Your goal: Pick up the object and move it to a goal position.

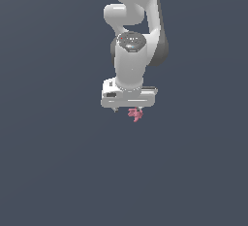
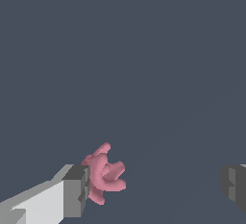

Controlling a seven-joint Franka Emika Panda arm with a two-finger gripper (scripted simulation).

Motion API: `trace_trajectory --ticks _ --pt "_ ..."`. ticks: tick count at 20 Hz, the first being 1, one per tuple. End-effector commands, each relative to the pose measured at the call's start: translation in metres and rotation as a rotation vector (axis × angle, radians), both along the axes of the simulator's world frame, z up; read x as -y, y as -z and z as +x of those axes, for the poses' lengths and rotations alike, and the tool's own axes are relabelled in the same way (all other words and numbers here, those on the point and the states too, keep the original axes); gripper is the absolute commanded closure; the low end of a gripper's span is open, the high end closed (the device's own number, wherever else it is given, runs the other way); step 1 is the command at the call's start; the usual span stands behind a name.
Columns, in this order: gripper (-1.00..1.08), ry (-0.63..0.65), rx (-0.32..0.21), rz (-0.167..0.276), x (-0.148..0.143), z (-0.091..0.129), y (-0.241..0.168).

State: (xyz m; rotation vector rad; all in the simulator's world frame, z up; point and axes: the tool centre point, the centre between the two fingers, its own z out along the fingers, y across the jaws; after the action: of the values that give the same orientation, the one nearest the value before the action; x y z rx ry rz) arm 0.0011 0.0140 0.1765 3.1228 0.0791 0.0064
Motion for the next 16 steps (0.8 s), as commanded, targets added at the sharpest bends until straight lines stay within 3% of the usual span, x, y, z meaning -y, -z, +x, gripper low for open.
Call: trace_trajectory --ticks 1,16 --pt "-0.92 0.0 0.0 0.0 0.0 0.0 0.0" --pt "-0.92 0.018 -0.007 0.022 0.012 -0.004 0.007"
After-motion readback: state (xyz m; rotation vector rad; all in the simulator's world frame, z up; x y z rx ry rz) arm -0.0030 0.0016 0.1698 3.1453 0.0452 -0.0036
